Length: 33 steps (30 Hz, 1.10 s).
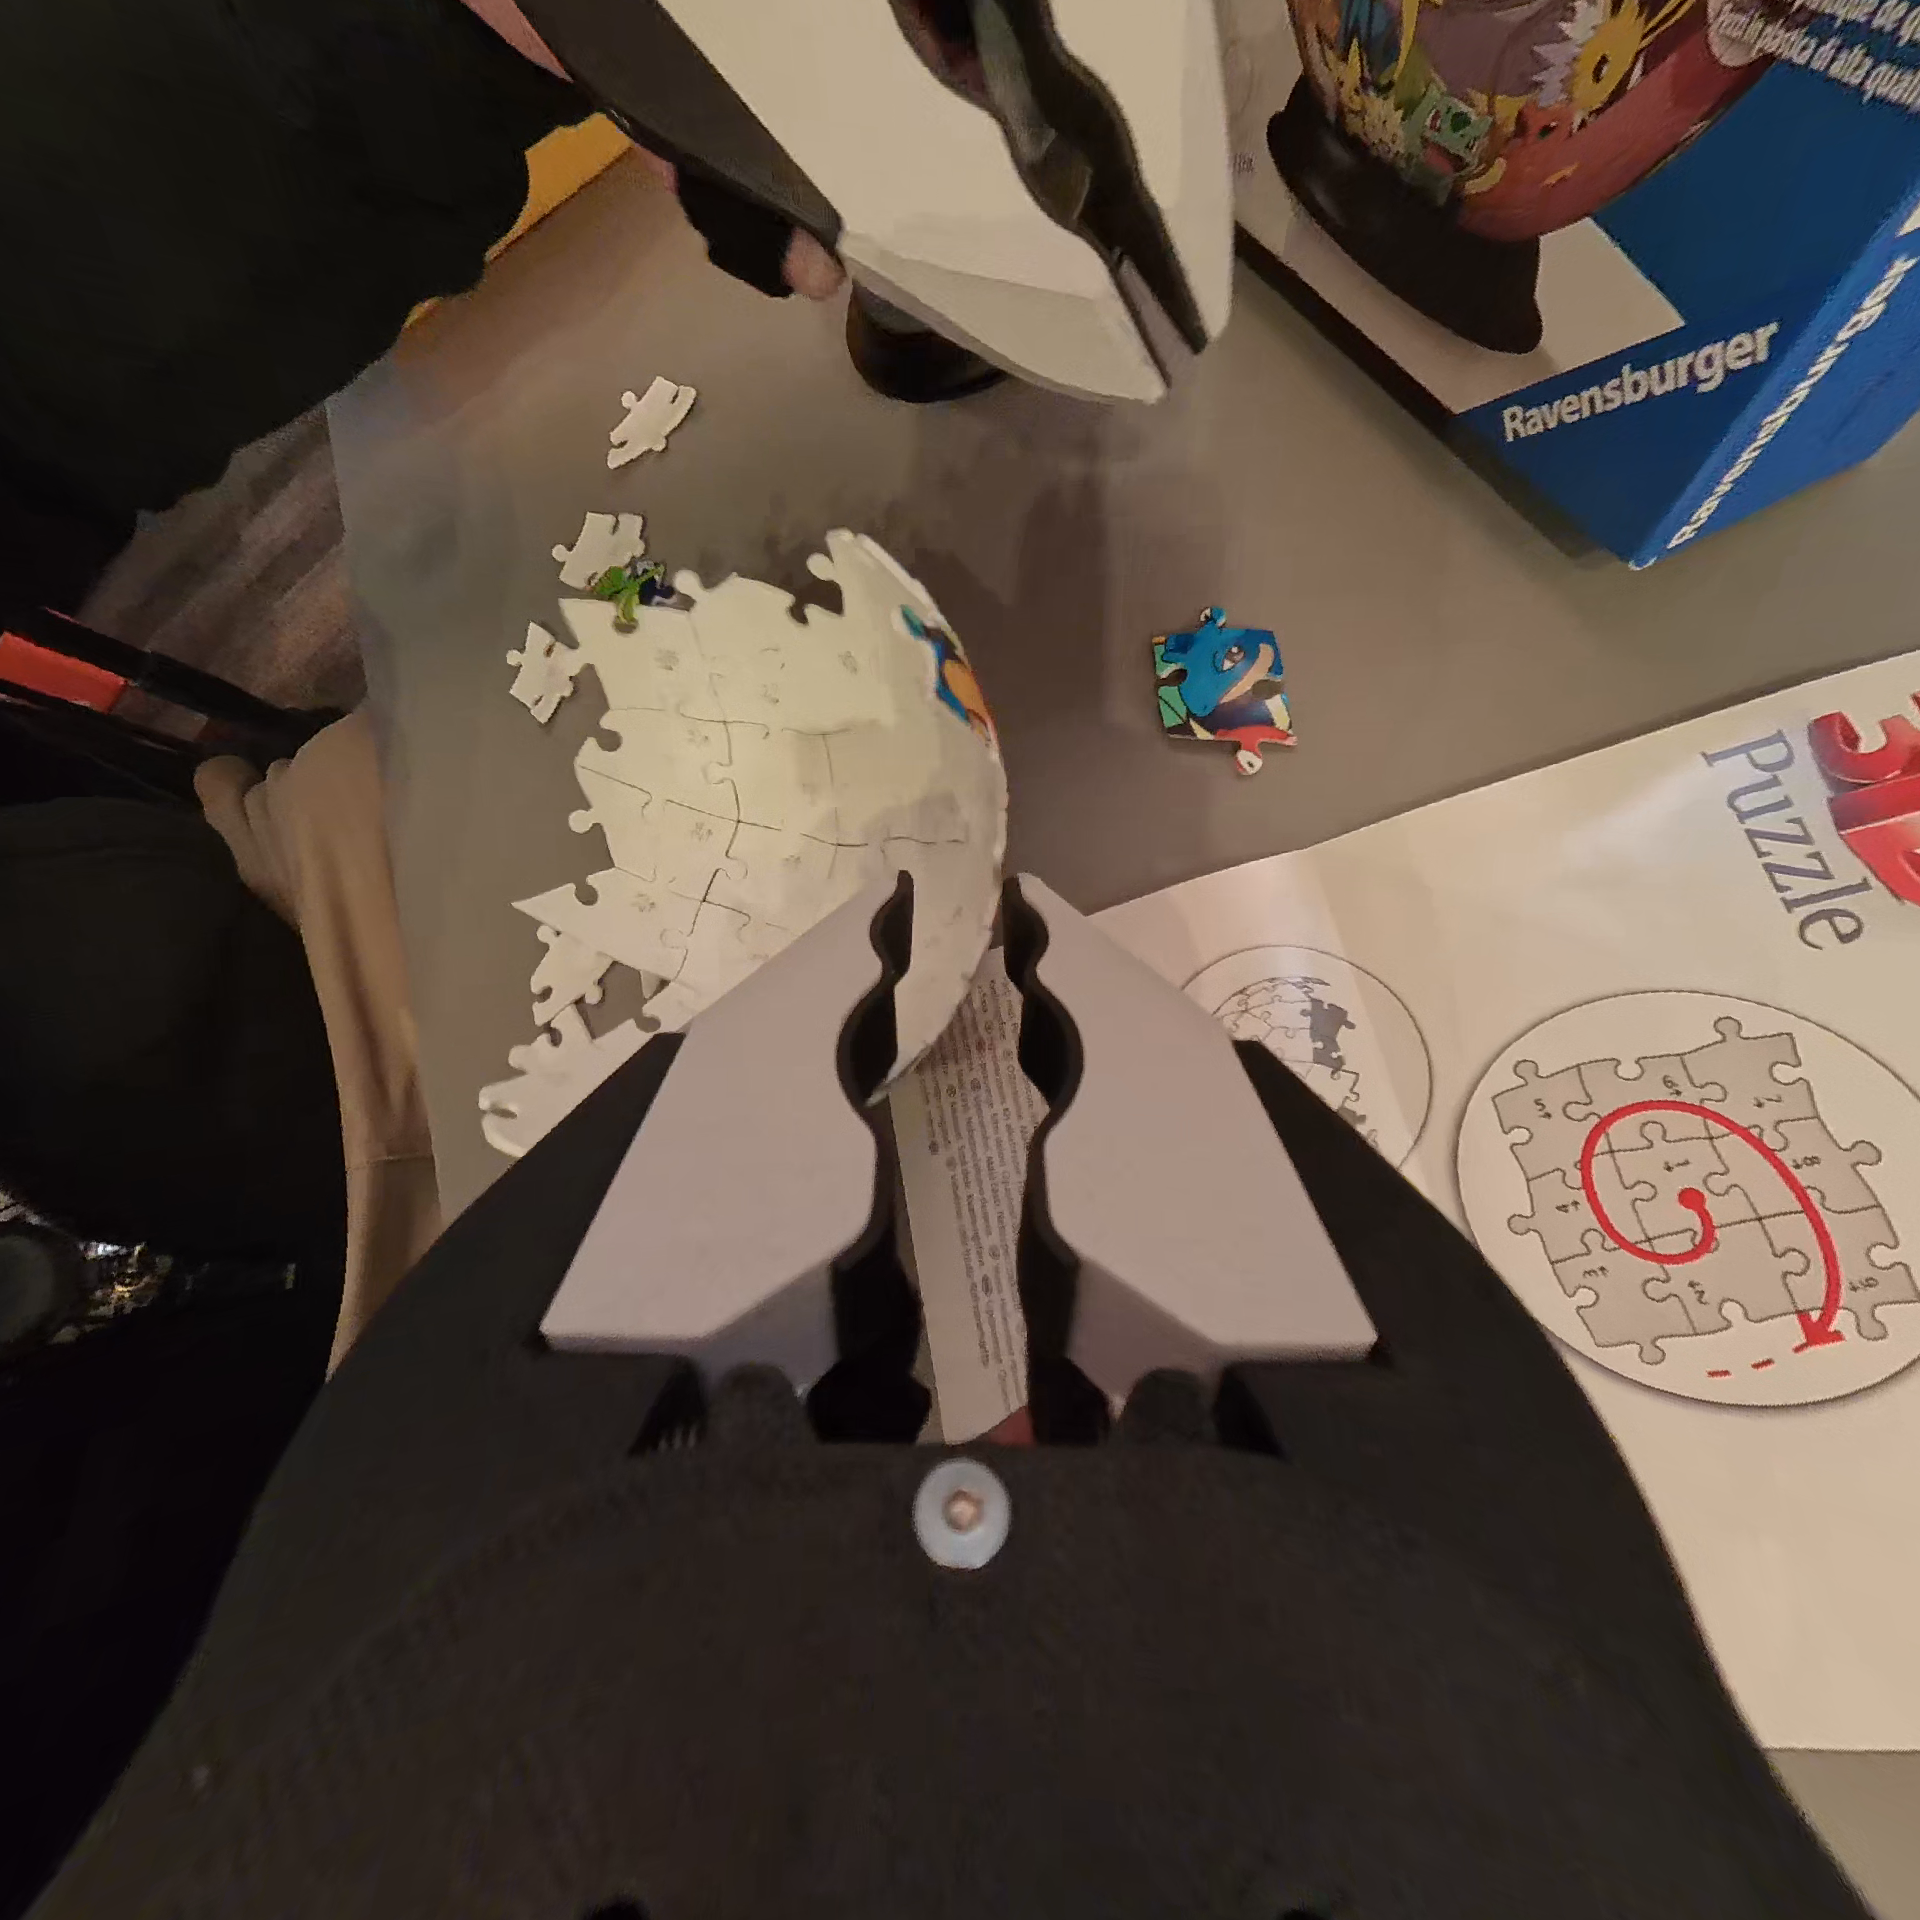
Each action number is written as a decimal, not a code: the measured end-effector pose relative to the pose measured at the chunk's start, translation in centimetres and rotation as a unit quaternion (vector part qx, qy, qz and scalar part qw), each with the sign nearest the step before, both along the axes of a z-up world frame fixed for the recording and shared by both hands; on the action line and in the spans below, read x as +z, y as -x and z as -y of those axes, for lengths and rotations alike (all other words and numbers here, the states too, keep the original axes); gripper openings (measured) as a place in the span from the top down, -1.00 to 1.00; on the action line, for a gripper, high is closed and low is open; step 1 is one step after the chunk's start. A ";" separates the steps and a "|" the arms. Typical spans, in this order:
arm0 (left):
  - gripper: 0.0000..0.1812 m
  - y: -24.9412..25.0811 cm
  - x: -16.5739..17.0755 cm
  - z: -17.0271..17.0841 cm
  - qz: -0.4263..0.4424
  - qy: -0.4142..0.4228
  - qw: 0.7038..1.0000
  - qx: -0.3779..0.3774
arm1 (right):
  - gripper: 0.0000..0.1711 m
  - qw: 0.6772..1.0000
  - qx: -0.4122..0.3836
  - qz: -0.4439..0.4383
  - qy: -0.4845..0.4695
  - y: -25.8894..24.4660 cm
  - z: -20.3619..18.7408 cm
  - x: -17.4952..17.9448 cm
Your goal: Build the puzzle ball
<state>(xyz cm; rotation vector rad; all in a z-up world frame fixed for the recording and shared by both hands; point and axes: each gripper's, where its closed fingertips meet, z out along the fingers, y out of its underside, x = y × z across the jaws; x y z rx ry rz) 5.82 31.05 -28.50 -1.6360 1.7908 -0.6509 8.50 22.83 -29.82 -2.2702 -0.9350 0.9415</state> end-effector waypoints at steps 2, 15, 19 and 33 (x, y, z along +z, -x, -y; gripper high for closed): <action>0.84 -0.4 -1.4 0.6 -0.039 -0.067 0.996 -0.044 | 0.83 1.000 0.001 0.003 0.001 -0.1 0.1 -0.3; 0.70 -2.1 -4.7 0.8 -0.103 -0.096 0.984 -0.113 | 0.82 1.000 -0.012 -0.016 -0.010 -1.0 -0.4 0.3; 0.67 -2.9 -4.6 0.4 -0.092 -0.119 0.982 -0.112 | 0.78 0.993 -0.058 0.042 -0.092 -3.4 -3.6 0.8; 0.85 -4.9 -4.8 1.3 -0.074 -0.111 0.981 -0.141 | 0.99 0.985 -0.044 0.119 -0.117 -3.4 -6.2 -3.5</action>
